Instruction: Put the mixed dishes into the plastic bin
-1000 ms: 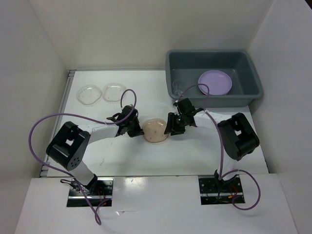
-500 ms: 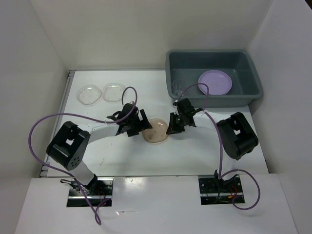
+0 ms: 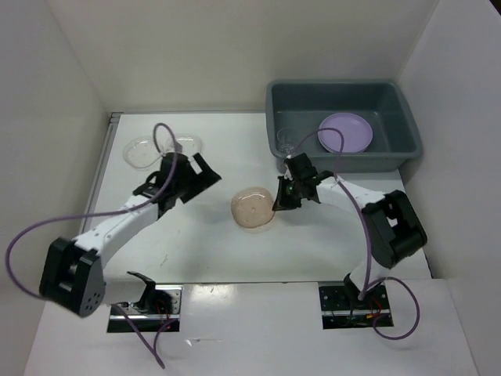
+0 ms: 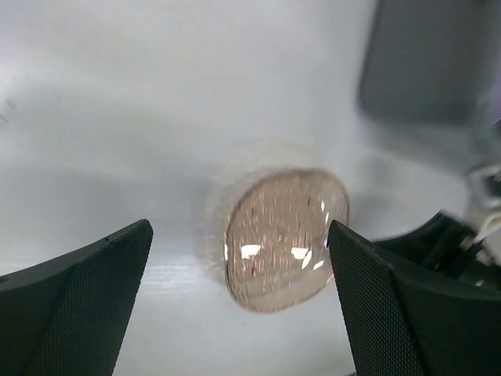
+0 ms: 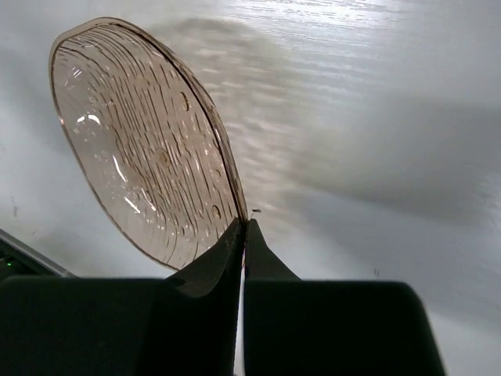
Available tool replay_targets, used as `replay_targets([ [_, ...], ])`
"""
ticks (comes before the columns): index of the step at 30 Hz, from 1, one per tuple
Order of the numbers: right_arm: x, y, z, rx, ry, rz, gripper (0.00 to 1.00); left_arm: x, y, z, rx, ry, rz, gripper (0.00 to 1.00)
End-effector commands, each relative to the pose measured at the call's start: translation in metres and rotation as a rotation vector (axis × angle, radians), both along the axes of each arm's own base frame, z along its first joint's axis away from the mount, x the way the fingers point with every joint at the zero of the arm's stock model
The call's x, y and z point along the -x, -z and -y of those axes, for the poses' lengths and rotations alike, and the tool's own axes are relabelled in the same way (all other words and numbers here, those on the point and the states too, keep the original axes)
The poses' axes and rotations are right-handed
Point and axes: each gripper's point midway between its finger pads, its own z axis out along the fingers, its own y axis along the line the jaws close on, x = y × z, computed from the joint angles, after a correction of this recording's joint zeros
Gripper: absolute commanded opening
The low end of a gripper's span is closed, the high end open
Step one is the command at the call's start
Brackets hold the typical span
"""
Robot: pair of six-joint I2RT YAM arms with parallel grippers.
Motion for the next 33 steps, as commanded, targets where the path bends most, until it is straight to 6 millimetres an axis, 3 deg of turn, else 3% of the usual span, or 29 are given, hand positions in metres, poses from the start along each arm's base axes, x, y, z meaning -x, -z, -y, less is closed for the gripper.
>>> replay_targets([
  [1, -0.018, -0.08, -0.001, -0.019, 0.049, 0.181, 0.0, -0.003, -0.048, -0.035, 0.008, -0.104, 0.121, 1.0],
  [2, -0.022, -0.111, 0.012, 0.024, 0.103, 0.267, 0.0, -0.001, -0.058, -0.047, -0.003, -0.129, 0.146, 1.0],
  [3, -0.024, -0.129, 0.019, 0.034, 0.133, 0.311, 0.0, 0.001, -0.061, -0.051, -0.003, -0.138, 0.151, 1.0],
  [5, -0.03, -0.176, 0.031, 0.046, 0.182, 0.411, 0.0, 0.006, -0.06, -0.061, -0.042, -0.166, 0.143, 1.0],
  [7, -0.04, -0.208, 0.046, 0.048, 0.198, 0.48, 0.0, 0.007, -0.058, -0.063, -0.051, -0.172, 0.136, 1.0],
  [8, -0.055, -0.242, 0.056, 0.038, 0.229, 0.544, 0.0, 0.01, -0.054, -0.06, -0.041, -0.154, 0.123, 1.0],
  [9, -0.065, -0.235, 0.067, 0.107, 0.247, 0.512, 0.0, 0.012, -0.055, -0.056, -0.028, -0.137, 0.119, 1.0],
  [10, -0.076, -0.24, 0.076, 0.156, 0.247, 0.528, 0.0, 0.013, -0.055, -0.052, -0.015, -0.119, 0.114, 1.0],
  [11, -0.094, -0.265, 0.091, 0.176, 0.299, 0.577, 0.0, 0.016, -0.055, -0.046, 0.009, -0.087, 0.105, 1.0],
  [12, -0.108, -0.266, 0.105, 0.229, 0.344, 0.585, 0.0, 0.019, -0.058, -0.045, 0.017, -0.079, 0.106, 1.0],
  [13, -0.125, -0.255, 0.111, 0.259, 0.352, 0.559, 0.0, 0.02, -0.061, -0.045, 0.02, -0.079, 0.115, 1.0],
  [14, -0.14, -0.269, 0.119, 0.258, 0.377, 0.595, 0.0, 0.024, -0.061, -0.046, 0.021, -0.079, 0.116, 1.0],
  [15, -0.154, -0.268, 0.142, 0.283, 0.424, 0.588, 0.0, 0.025, -0.065, -0.047, 0.024, -0.079, 0.126, 1.0],
  [16, -0.173, -0.267, 0.15, 0.287, 0.449, 0.592, 0.0, 0.026, -0.063, -0.049, 0.014, -0.088, 0.12, 1.0],
  [19, -0.203, -0.267, 0.196, 0.333, 0.562, 0.593, 0.0, 0.028, -0.066, -0.05, 0.008, -0.082, 0.129, 1.0],
  [20, -0.213, -0.249, 0.209, 0.362, 0.585, 0.557, 0.0, 0.032, -0.061, -0.051, 0.0, -0.081, 0.107, 1.0],
  [21, -0.22, -0.245, 0.23, 0.367, 0.634, 0.549, 0.0, 0.033, -0.056, -0.052, -0.007, -0.081, 0.087, 1.0],
  [23, -0.23, -0.228, 0.253, 0.399, 0.694, 0.519, 0.0, 0.038, -0.044, -0.054, -0.03, -0.073, 0.048, 1.0],
  [26, -0.239, -0.219, 0.29, 0.438, 0.794, 0.508, 0.0, 0.043, -0.04, -0.054, -0.029, -0.066, 0.033, 1.0],
  [27, -0.243, -0.205, 0.299, 0.46, 0.808, 0.481, 0.0, 0.045, -0.036, -0.054, -0.032, -0.066, 0.025, 1.0],
  [29, -0.248, -0.197, 0.316, 0.489, 0.844, 0.468, 0.0, 0.047, -0.034, -0.055, -0.036, -0.066, 0.015, 1.0],
  [30, -0.252, -0.179, 0.32, 0.516, 0.845, 0.431, 0.0, 0.046, -0.034, -0.058, -0.043, -0.069, 0.017, 1.0],
  [33, -0.257, -0.162, 0.326, 0.553, 0.855, 0.4, 0.03, 0.043, -0.034, -0.061, -0.059, -0.066, 0.022, 1.0],
])
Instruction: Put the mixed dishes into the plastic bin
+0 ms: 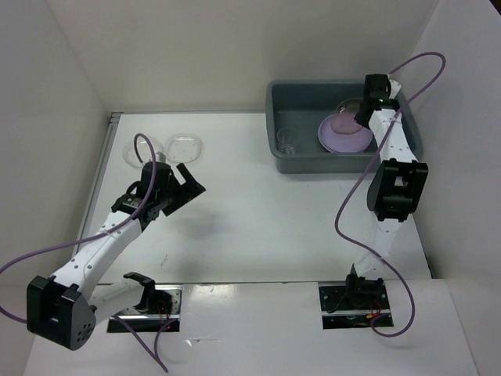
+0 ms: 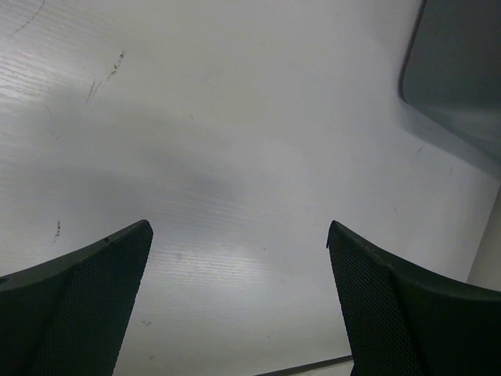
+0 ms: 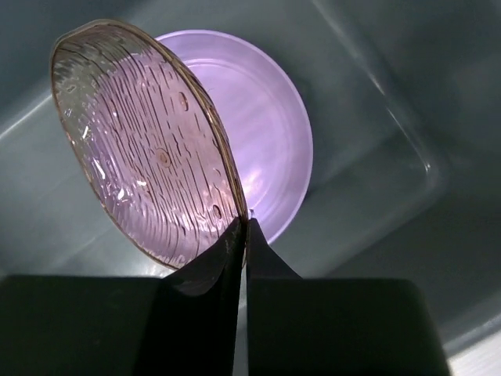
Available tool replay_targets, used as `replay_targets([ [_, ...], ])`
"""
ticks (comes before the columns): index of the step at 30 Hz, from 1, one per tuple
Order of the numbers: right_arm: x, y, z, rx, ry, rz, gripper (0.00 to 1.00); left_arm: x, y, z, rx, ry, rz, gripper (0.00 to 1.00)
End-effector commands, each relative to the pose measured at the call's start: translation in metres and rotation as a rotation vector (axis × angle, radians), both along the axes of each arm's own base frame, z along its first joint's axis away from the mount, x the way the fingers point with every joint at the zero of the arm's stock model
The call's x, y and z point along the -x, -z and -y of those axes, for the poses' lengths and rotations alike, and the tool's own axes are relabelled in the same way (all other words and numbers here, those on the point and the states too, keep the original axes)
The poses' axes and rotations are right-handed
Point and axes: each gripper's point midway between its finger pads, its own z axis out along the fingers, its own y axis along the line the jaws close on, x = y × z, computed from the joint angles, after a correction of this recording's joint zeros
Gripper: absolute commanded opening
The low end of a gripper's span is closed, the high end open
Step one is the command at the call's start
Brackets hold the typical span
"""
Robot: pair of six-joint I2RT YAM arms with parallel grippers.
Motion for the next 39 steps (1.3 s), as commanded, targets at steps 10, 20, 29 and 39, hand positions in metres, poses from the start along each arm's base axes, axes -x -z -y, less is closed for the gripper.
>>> replay_targets([
  [10, -0.044, -0.036, -0.002, -0.02, 0.04, 0.145, 0.48, -0.009, 0.01, -0.022, 0.012, -0.032, -0.011, 1.0],
  [20, 0.025, -0.127, -0.231, -0.161, -0.611, 0.333, 0.61, -0.067, 0.006, -0.055, -0.011, -0.229, 0.056, 0.95],
  [29, 0.167, -0.053, -0.427, -0.343, -1.021, 0.178, 0.46, -0.124, 0.014, -0.099, -0.022, -0.425, 0.107, 0.67],
  [39, 0.225, -0.033, -0.425, -0.385, -1.031, 0.13, 0.45, -0.168, 0.044, -0.116, 0.008, -0.594, 0.142, 0.69],
])
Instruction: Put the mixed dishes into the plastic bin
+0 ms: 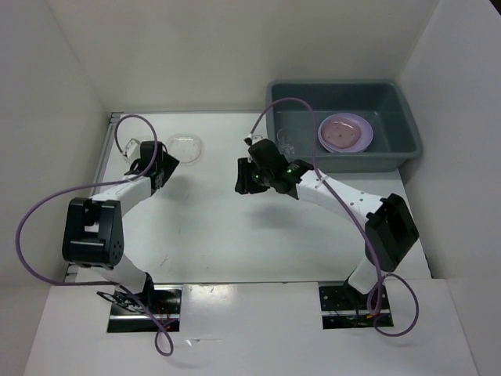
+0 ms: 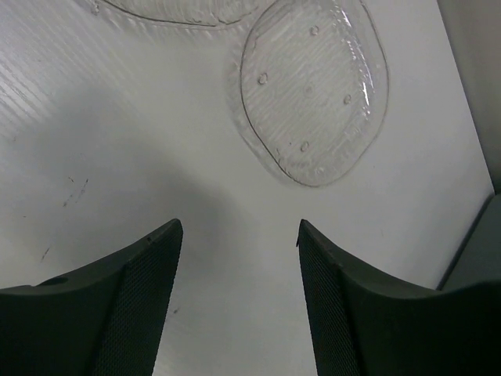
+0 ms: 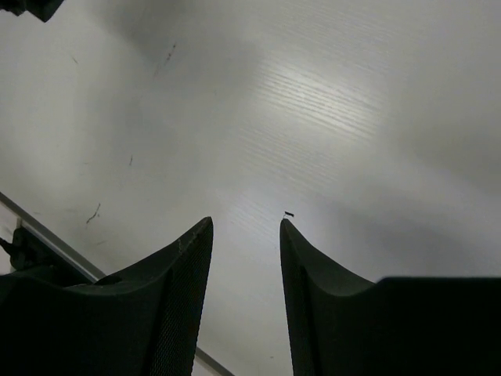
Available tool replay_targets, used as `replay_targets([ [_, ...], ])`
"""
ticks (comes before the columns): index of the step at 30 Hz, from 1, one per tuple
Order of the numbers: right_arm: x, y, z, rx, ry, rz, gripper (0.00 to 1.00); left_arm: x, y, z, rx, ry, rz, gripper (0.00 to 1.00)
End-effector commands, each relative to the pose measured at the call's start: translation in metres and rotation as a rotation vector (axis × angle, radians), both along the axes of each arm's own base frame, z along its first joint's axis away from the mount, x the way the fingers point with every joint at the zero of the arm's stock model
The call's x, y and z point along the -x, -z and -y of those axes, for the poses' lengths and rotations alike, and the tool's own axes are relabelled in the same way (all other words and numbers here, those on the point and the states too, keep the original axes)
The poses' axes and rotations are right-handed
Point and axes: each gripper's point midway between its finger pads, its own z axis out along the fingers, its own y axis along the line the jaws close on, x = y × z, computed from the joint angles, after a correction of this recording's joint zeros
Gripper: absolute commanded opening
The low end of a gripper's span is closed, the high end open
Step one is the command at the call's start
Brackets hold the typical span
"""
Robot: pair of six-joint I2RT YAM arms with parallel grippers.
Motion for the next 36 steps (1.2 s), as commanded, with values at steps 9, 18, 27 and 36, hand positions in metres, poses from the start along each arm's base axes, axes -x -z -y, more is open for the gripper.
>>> replay_targets([
  [9, 0.014, -0.063, 0.028, -0.1, 0.105, 0.12, 0.45, -0.042, 0.014, -0.018, 0.067, -0.21, 0.111, 0.69],
  [18, 0.023, -0.06, 0.046, -0.08, 0.162, 0.096, 0.45, -0.067, 0.051, -0.004, 0.156, -0.207, 0.084, 0.69],
  [27, 0.031, -0.048, 0.062, -0.054, 0.22, 0.072, 0.45, -0.08, 0.059, -0.002, 0.168, -0.206, 0.068, 0.48],
  [36, 0.028, -0.055, 0.068, -0.061, 0.251, 0.095, 0.45, -0.086, 0.058, 0.007, 0.156, -0.131, 0.042, 0.1],
])
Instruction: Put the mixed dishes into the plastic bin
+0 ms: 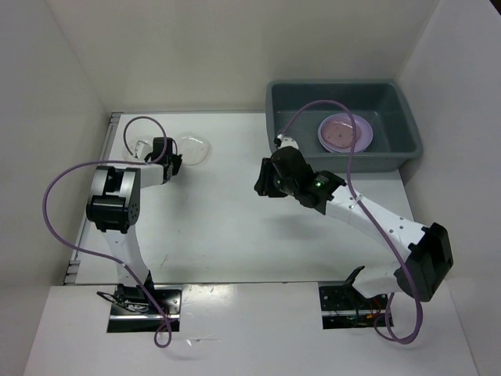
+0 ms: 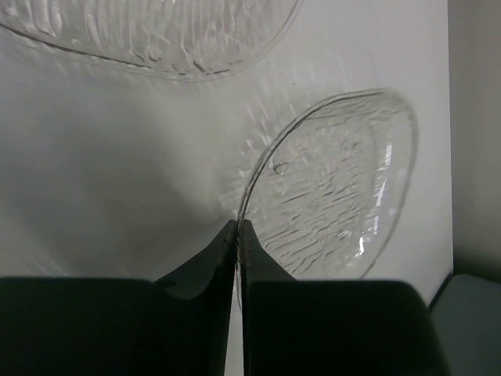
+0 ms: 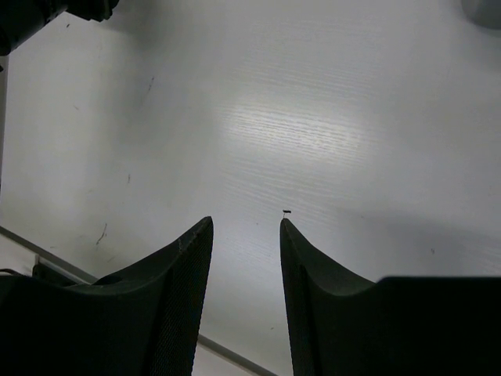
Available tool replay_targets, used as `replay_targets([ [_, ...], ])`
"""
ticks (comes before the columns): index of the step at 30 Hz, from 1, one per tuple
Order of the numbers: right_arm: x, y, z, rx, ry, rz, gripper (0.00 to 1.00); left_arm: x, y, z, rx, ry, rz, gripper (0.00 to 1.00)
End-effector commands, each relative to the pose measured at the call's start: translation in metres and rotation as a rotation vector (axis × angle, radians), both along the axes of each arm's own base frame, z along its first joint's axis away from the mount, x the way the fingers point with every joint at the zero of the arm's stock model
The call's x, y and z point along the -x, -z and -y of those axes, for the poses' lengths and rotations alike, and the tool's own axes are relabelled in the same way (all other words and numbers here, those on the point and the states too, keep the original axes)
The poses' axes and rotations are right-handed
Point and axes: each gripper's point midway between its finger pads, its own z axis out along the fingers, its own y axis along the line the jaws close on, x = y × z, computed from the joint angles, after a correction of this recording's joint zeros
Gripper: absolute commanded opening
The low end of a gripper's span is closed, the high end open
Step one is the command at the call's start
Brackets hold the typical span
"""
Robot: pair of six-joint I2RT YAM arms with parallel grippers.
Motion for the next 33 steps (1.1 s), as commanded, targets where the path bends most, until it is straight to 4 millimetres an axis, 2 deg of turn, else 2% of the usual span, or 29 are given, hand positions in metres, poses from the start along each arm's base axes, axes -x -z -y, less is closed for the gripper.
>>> replay_targets([
  [1, 0.002, -0.02, 0.008, -0.028, 0.04, 0.052, 0.45, -0.009, -0.006, 0.008, -0.009, 0.07, 0.011, 0.08],
  [3, 0.004, -0.021, 0.01, -0.037, 0.046, 0.051, 0.45, -0.006, -0.003, 0.01, -0.027, 0.112, -0.007, 0.0],
  [5, 0.003, -0.021, 0.011, -0.033, 0.053, 0.055, 0.45, -0.003, -0.013, 0.02, -0.036, 0.198, 0.001, 0.0],
  [6, 0.003, -0.021, 0.011, -0.033, 0.053, 0.055, 0.45, 0.0, -0.011, 0.024, -0.036, 0.233, -0.012, 0.0],
  [7, 0.003, -0.021, 0.011, -0.033, 0.053, 0.055, 0.45, 0.002, -0.02, 0.028, -0.037, 0.267, -0.003, 0.0],
  [9, 0.002, -0.019, 0.011, -0.034, 0.053, 0.056, 0.47, 0.014, -0.02, 0.044, -0.052, 0.383, -0.038, 0.0],
  [11, -0.004, -0.021, 0.014, -0.049, 0.066, 0.06, 0.52, 0.023, -0.032, 0.064, -0.058, 0.488, -0.035, 0.0],
  [12, -0.007, -0.015, 0.014, -0.044, 0.059, 0.05, 0.53, 0.032, -0.031, 0.071, -0.075, 0.541, -0.061, 0.0],
  [13, -0.008, -0.009, 0.013, -0.046, 0.049, 0.029, 0.55, 0.037, -0.041, 0.087, -0.079, 0.597, -0.044, 0.0],
  [15, -0.013, 0.001, 0.017, -0.03, 0.055, 0.017, 0.56, 0.059, -0.037, 0.104, -0.076, 0.673, -0.088, 0.0],
  [17, -0.02, 0.008, 0.017, -0.009, 0.053, 0.019, 0.56, 0.077, -0.047, 0.128, -0.086, 0.752, -0.08, 0.0],
  [22, -0.02, 0.039, 0.022, 0.049, 0.07, -0.026, 0.56, 0.136, -0.049, 0.161, -0.069, 0.86, -0.123, 0.0],
  [25, -0.019, 0.058, 0.03, 0.07, 0.096, -0.052, 0.56, 0.169, -0.039, 0.18, -0.056, 0.961, -0.174, 0.0],
  [27, -0.018, 0.07, 0.037, 0.084, 0.117, -0.069, 0.56, 0.181, -0.037, 0.191, -0.061, 1.013, -0.191, 0.0],
  [28, -0.016, 0.077, 0.039, 0.096, 0.117, -0.083, 0.56, 0.185, -0.036, 0.189, -0.06, 1.014, -0.199, 0.0],
  [29, -0.02, 0.075, 0.04, 0.089, 0.126, -0.076, 0.56, 0.188, -0.037, 0.195, -0.053, 1.033, -0.198, 0.0],
  [33, -0.022, 0.095, 0.054, 0.099, 0.156, -0.105, 0.47, 0.185, -0.04, 0.201, -0.043, 1.057, -0.175, 0.0],
])
